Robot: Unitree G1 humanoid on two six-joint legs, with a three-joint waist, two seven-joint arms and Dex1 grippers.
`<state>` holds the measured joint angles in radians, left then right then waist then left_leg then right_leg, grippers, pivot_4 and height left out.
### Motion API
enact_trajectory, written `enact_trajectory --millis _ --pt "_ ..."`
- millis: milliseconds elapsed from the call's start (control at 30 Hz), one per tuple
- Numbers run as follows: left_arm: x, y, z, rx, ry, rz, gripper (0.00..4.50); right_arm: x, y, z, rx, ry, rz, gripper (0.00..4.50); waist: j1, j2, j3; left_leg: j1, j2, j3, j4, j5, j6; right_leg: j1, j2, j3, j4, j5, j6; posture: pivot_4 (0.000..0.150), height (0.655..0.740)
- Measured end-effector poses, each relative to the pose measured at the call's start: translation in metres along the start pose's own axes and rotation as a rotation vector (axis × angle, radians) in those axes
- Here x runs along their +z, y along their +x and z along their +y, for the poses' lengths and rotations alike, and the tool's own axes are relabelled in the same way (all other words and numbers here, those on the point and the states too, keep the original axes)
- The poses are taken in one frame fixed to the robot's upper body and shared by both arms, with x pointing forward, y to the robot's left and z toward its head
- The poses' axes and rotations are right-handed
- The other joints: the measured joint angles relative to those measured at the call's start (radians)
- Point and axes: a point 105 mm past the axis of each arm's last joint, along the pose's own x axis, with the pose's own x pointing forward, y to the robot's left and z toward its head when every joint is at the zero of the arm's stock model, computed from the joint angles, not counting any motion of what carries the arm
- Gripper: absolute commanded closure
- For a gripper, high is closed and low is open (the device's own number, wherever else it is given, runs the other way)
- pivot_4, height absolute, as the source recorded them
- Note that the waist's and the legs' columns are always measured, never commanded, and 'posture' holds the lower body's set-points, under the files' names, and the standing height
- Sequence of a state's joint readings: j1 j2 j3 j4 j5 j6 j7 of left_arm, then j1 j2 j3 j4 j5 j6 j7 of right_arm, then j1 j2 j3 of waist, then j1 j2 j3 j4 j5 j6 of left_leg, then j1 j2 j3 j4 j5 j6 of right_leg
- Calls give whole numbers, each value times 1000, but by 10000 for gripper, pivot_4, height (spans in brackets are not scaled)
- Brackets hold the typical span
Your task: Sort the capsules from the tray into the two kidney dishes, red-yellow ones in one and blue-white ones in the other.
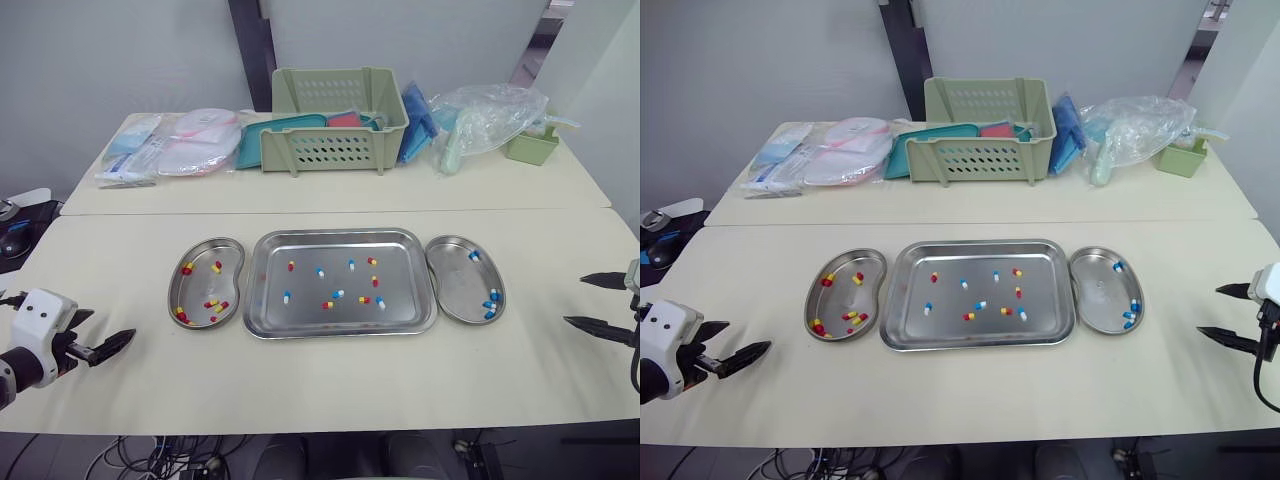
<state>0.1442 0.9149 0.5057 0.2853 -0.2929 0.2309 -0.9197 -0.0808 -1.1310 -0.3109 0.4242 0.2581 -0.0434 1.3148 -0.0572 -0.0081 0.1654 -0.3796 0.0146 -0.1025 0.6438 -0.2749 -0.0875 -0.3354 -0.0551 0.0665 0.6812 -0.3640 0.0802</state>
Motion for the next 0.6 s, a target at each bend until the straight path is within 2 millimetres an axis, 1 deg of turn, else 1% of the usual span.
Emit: enact_trajectory --millis 100,233,367,467,600 --pt "-1 0 -1 -15 -15 -3 0 1 0 0 -3 0 0 166 0 0 0 0 0 0 0 0 0 0 0 0 0 0 0 1500 7400" --pt "-9 -1 -1 -25 -62 14 0 5 2 0 -3 -10 -8 166 -1 0 0 0 0 0 0 0 0 0 0 0 0 0 0 1500 7400" --pt "-5 -2 0 -32 -89 -34 0 6 4 0 -8 0 -17 166 0 0 0 0 0 0 0 0 0 0 0 0 0 0 0 1500 7400" --pt "-7 -5 -1 -31 -81 -47 0 7 5 -1 -11 2 -20 166 0 0 0 0 0 0 0 0 0 0 0 0 0 0 0 1500 7400" --pt "-10 -9 -2 -41 -120 -69 0 6 5 2 -6 18 -19 166 0 0 0 0 0 0 0 0 0 0 0 0 0 0 0 1500 7400"
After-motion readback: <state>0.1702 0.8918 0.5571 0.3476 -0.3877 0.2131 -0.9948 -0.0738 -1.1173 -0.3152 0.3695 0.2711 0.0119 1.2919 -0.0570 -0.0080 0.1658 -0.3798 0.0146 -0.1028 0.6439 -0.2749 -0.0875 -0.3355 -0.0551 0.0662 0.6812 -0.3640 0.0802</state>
